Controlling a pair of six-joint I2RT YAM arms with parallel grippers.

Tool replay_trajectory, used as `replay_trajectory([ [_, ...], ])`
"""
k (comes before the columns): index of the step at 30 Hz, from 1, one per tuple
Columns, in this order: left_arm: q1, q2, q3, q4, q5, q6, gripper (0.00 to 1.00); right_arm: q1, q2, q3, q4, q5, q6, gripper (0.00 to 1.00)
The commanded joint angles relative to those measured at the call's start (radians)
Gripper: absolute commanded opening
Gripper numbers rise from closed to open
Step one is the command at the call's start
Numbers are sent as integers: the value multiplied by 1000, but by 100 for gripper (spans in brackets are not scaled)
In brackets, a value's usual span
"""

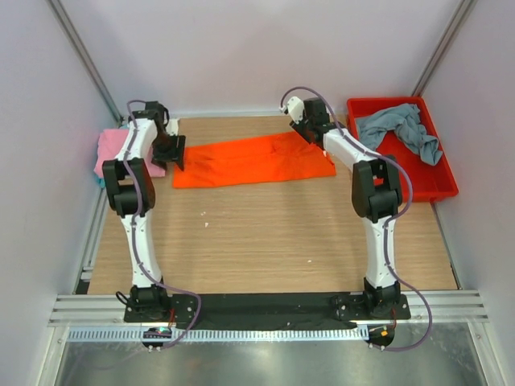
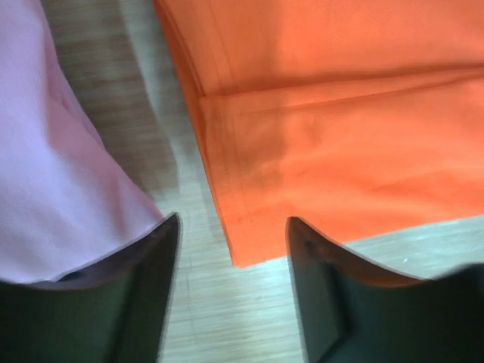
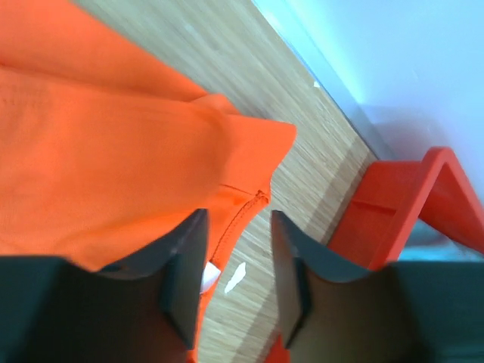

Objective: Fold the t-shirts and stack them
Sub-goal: Fold the tshirt

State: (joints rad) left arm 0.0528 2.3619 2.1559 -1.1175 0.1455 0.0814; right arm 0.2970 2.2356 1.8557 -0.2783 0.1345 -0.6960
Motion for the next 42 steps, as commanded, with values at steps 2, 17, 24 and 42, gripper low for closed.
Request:
replay_trajectory([
  [2,4,-304,-198,170,28,-58,74,-4,-170,-145,207,68,114,50],
  [17,-151,-184,-214,252,14,-9,75,-6,-220,-204,5,-121,518,58],
  [24,-151,-121,-166,265,-11,1,75,-6,-139,-162,-25,-161,567,58],
  [42,-177,-105,-317,213,-67,-32,99,-7,30,-95,-105,-184,638,58],
])
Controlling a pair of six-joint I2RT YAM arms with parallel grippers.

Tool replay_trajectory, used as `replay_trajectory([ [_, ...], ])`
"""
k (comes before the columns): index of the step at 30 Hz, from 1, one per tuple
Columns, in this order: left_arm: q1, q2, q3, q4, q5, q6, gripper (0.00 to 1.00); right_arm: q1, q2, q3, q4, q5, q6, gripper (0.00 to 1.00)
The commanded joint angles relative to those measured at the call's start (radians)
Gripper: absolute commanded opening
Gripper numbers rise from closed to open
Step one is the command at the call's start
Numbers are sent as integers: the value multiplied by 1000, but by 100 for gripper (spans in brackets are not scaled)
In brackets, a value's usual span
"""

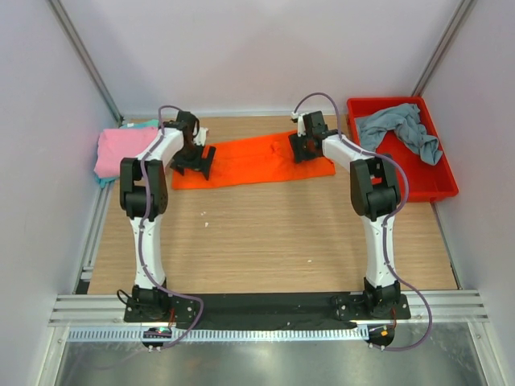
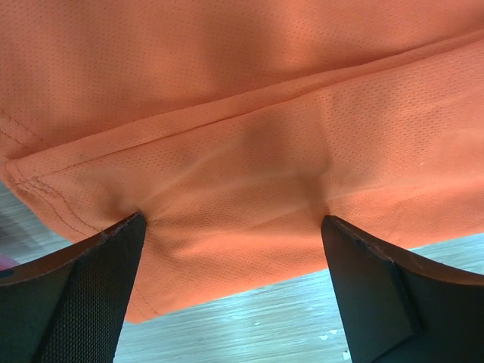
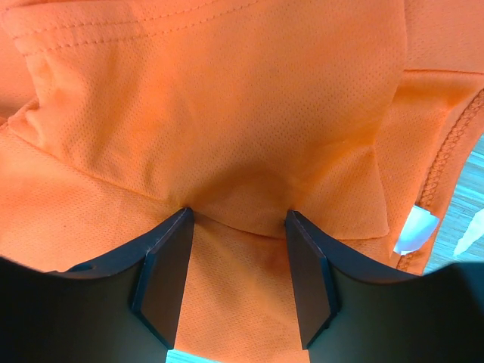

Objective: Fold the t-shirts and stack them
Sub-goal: Fold the tshirt

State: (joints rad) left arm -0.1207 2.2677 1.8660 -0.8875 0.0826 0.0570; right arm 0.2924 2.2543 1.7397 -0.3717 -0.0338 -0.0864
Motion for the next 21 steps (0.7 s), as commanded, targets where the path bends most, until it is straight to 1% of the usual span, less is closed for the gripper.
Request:
replay_trajectory([
  [1,-7,-7,-27,-37,-3,-14,100,-1,10,12,-15,-15,28,57],
  [5,-30,-11,-53,-93,9,-10,100,-2,10,7,-50,-18,28,57],
  [10,-128,-114,-244,-80,-23,24,100,-1,-21,-12,-62,-2,22,58],
  [11,-144,-132,-311,-74,-30,29,100,-2,-22,-12,-62,2,16,57],
  [12,-190,-166,-373,-55,-35,27,100,-2,-19,1,-64,18,1,58],
  [13,-207,-195,-428,-45,-37,18,100,-2,-12,9,-70,23,-6,58],
  [14,-242,-204,-451,-36,-43,14,99,-1,-4,18,-72,28,-18,58],
  [16,-279,-215,-494,-33,-73,-6,99,-2,14,64,-88,34,-29,58],
  [17,-315,-227,-508,-33,-104,-23,100,-4,36,84,-95,67,-36,58],
  [20,-374,-267,-565,-25,-107,-34,100,-1,74,162,-105,97,-68,58],
  [21,-388,-280,-577,-24,-113,-31,99,-2,88,220,-113,104,-87,59],
])
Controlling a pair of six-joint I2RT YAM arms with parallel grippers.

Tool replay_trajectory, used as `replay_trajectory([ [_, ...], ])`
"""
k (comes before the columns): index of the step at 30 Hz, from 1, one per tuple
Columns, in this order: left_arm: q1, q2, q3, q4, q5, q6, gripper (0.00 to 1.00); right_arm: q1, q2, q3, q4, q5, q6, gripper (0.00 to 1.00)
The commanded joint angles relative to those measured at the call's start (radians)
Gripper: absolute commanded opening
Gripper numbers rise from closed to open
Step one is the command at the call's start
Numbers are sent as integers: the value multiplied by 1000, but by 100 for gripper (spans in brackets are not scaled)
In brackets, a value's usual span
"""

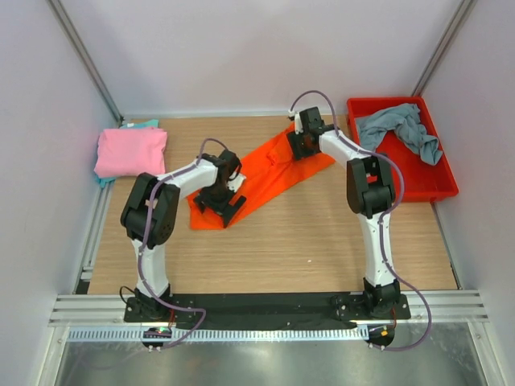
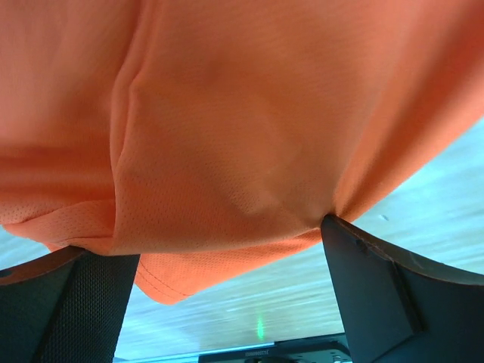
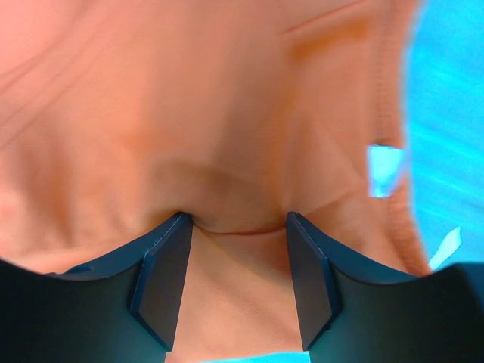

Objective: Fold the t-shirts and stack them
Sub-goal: Fold the tshirt

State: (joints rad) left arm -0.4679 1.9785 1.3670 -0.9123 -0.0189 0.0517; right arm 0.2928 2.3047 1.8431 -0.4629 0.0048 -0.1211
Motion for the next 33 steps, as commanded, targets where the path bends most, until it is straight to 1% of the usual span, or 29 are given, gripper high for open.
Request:
replay_trajectory([
  [1,-54,-3,-100,4,-22,-20,100,-1,57,154,-40,78,-60,59],
  [2,-75,-24,-108,7,-42,-12,100,-1,94,194,-54,95,-66,59],
  [3,-83,-36,-114,7,-50,-9,100,-3,117,278,-68,98,-72,59],
  [6,-101,-78,-126,4,-72,-13,100,-1,174,413,-112,109,-68,59],
  [9,-103,-130,-112,-8,-104,-24,100,-1,173,452,-111,104,-42,59],
  [11,-103,-164,-95,-36,-116,-26,99,-1,150,441,-100,101,-29,59],
  [14,-103,-230,-37,-80,-138,-27,100,-3,69,360,-62,101,-26,59],
  [15,-103,-265,-2,-86,-157,-32,100,-3,40,302,-37,103,-25,59],
  [17,-103,-291,35,-111,-177,-36,100,-4,-46,245,-19,103,-8,59],
  [18,-103,-302,64,-118,-188,-38,99,-4,-76,182,3,89,-2,59],
  [19,-103,-319,72,-132,-203,-29,100,-3,-138,150,13,81,8,59],
  [21,-103,-329,70,-143,-216,-13,100,-3,-192,52,39,66,35,59],
  [22,-103,-328,61,-146,-246,-3,100,-3,-244,19,49,46,43,59],
  [23,-103,-326,47,-142,-256,29,100,-3,-263,-37,56,32,50,60],
  [25,-103,-316,-26,-102,-312,92,100,-4,-307,-106,67,-11,81,59],
  [27,-106,-313,-106,-57,-303,161,100,-3,-327,-149,87,-54,104,59],
  [29,-106,-334,-163,-10,-337,198,100,-3,-333,-198,101,-72,118,59],
  [30,-106,-340,-202,-1,-331,236,99,-3,-334,-211,113,-75,120,59],
  [33,-106,-371,-252,49,-400,273,100,-4,-335,-263,164,-98,141,59],
])
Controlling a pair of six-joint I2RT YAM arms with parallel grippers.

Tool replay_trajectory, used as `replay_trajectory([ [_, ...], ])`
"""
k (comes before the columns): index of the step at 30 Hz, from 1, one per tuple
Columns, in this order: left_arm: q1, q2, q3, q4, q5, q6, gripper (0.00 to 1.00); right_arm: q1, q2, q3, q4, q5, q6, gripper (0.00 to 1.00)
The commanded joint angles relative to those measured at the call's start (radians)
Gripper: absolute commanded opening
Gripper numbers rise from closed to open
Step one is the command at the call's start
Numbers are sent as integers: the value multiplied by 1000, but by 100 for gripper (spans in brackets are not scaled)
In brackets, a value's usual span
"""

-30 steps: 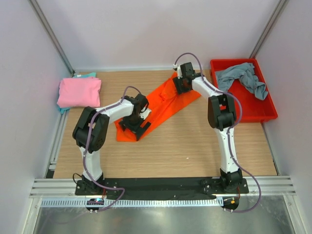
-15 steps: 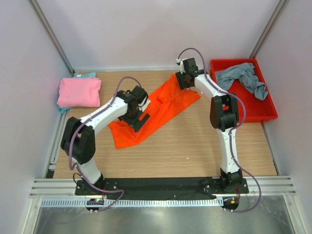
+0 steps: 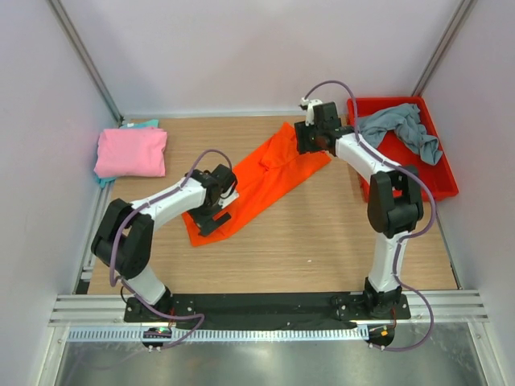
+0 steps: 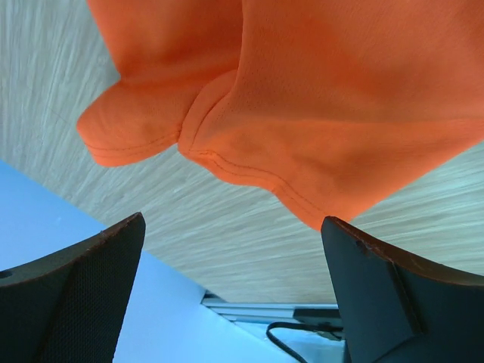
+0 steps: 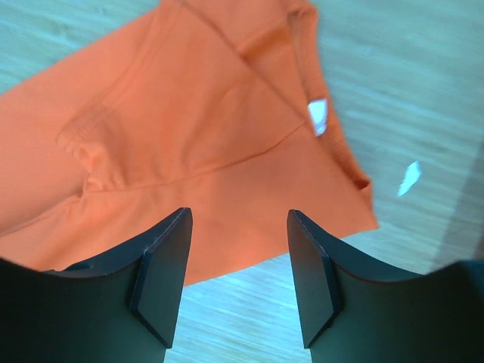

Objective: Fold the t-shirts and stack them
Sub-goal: Fold the tshirt

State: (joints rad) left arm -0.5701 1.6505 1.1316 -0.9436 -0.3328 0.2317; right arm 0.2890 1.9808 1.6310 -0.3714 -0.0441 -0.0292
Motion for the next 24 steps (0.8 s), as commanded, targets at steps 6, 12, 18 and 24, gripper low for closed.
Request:
replay_trajectory([
  [6,-4,-66,-55,159,-181,147,99,1,27,-77,141,-49,61,59],
  [12,-4,9,-79,242,-157,155,100,-1,96,-46,147,-65,77,59],
  [18,-7,68,-144,318,-112,144,100,-1,136,-40,131,-66,77,58],
  [24,-88,54,-188,313,-48,67,99,-1,188,6,83,-28,34,59],
])
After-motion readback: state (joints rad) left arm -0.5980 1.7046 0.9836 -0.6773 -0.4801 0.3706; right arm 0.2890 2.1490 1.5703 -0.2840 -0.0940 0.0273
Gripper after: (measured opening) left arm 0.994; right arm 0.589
